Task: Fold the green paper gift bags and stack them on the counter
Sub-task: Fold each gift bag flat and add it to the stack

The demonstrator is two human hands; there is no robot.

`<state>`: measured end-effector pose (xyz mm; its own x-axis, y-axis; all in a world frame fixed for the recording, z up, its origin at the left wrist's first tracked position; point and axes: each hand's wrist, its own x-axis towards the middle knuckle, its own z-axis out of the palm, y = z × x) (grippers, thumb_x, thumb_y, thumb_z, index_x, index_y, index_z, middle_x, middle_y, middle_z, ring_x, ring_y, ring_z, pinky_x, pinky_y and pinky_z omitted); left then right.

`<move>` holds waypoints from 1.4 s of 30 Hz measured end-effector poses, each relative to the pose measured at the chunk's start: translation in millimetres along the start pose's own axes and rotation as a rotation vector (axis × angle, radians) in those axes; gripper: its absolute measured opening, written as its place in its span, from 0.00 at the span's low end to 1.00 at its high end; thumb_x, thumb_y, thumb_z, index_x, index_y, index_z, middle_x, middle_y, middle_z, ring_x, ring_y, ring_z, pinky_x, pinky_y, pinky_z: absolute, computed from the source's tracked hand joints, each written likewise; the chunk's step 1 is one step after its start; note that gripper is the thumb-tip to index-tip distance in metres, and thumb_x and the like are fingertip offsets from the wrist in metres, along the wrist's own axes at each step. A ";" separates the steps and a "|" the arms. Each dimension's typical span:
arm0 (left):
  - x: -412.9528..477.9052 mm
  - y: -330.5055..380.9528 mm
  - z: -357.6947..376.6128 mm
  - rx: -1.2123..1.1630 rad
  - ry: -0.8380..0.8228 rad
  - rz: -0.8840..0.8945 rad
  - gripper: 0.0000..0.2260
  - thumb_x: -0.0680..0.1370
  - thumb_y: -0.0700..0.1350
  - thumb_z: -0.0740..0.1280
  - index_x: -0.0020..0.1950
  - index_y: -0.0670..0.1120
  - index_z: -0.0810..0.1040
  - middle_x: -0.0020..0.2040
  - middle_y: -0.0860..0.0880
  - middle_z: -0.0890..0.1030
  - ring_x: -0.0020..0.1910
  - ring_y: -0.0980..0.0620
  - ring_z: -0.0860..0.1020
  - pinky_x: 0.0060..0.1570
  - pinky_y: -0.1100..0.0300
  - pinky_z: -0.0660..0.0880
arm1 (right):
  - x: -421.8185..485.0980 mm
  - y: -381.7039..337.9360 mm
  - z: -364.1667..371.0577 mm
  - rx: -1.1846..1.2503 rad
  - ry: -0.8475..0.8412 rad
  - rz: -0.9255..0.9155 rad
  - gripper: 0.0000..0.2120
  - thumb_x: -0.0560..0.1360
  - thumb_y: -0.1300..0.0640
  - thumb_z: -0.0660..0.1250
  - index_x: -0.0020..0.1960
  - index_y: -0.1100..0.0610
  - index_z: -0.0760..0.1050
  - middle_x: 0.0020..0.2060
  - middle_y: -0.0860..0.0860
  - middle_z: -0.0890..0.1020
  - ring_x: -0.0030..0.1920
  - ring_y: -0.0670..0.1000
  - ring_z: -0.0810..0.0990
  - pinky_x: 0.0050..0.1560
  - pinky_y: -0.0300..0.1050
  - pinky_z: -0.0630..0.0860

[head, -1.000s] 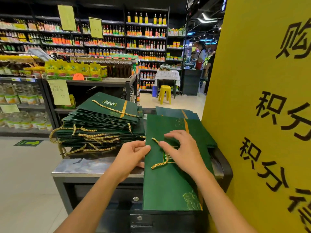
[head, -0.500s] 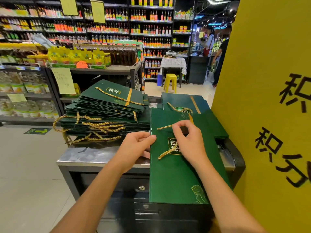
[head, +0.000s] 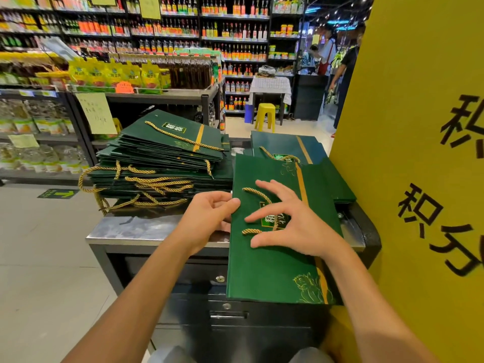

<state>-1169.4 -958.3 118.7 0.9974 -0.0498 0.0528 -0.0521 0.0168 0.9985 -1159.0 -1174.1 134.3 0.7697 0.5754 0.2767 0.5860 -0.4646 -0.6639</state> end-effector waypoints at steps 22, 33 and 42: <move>-4.4 1.4 3.0 0.062 0.071 0.034 0.08 0.83 0.39 0.64 0.55 0.39 0.82 0.45 0.43 0.86 0.38 0.51 0.82 0.35 0.59 0.81 | -1.1 11.6 -1.8 0.441 0.386 0.045 0.03 0.77 0.60 0.73 0.47 0.53 0.84 0.59 0.44 0.83 0.61 0.46 0.81 0.66 0.50 0.76; -14.2 5.1 4.7 0.047 0.123 0.015 0.11 0.86 0.42 0.59 0.58 0.44 0.81 0.49 0.44 0.87 0.44 0.48 0.85 0.37 0.54 0.82 | -55.5 25.2 -11.3 -0.027 0.682 0.283 0.14 0.74 0.50 0.76 0.58 0.44 0.80 0.63 0.44 0.73 0.66 0.45 0.72 0.67 0.43 0.69; -23.9 9.6 15.7 -0.053 0.290 0.128 0.10 0.83 0.44 0.66 0.64 0.51 0.77 0.49 0.45 0.87 0.49 0.48 0.86 0.47 0.50 0.82 | -68.9 17.0 -11.1 0.319 0.696 0.364 0.20 0.71 0.59 0.79 0.60 0.46 0.80 0.58 0.40 0.82 0.58 0.38 0.80 0.68 0.51 0.76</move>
<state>-1194.5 -972.6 127.2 0.9562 0.2427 0.1638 -0.1827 0.0574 0.9815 -1199.2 -1229.2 111.6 0.9382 -0.1672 0.3030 0.2524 -0.2686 -0.9296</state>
